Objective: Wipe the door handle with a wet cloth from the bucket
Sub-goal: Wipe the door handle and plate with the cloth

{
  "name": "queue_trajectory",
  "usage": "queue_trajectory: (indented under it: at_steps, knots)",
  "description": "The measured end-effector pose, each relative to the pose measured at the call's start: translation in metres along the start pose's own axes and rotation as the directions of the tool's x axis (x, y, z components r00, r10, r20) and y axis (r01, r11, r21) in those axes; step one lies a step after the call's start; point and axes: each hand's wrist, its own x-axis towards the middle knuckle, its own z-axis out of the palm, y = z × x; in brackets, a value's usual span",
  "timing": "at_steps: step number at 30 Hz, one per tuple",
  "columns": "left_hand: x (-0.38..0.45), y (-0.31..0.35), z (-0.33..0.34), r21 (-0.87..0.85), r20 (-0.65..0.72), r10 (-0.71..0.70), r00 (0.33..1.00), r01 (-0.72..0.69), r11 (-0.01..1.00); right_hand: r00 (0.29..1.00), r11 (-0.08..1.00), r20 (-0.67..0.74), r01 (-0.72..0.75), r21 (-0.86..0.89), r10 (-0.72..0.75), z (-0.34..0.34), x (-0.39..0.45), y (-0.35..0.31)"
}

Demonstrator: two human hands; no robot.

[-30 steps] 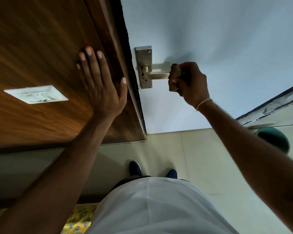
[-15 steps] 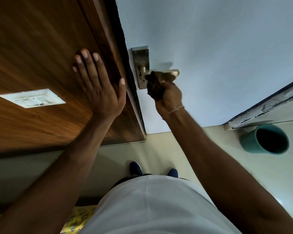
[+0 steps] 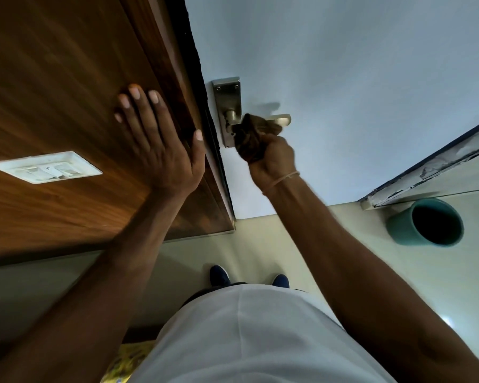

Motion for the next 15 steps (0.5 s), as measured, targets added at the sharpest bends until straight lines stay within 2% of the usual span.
queue_trajectory:
  at_steps: [2, 5, 9, 11, 13, 15]
  knots:
    - [-0.002, -0.002, 0.0, 0.004, 0.002, 0.01, 1.0, -0.01, 1.0, 0.997, 0.997, -0.007, -0.072, -0.003, 0.072, 0.01, -0.007, 0.015]
    - [-0.001, -0.003, 0.002, 0.004, 0.004, 0.01, 1.0, -0.01, 1.0, 0.997, 0.997, -0.01, -0.075, -0.025, 0.075, 0.002, -0.006, 0.005]
    - [-0.001, 0.001, 0.001, -0.007, -0.002, -0.002, 1.0, 0.002, 1.0, 0.998, 0.998, -0.033, 0.043, -0.047, -0.045, -0.024, 0.006, -0.03]
    - [-0.001, 0.002, 0.001, -0.005, 0.002, 0.002, 1.0, -0.002, 1.0, 0.99, 0.979, -0.052, 0.124, -0.16, -0.134, -0.03, 0.006, -0.041]
    - [-0.002, 0.002, 0.001, -0.004, 0.003, 0.001, 1.0, -0.001, 1.0, 0.957, 0.9, -0.082, 0.229, -0.372, -0.278, -0.033, 0.007, -0.045]
    - [-0.002, 0.0, 0.0, -0.005, 0.004, 0.003, 1.0, -0.003, 1.0, 0.877, 0.668, -0.017, 0.353, -0.655, -0.479, -0.033, 0.004, -0.044]
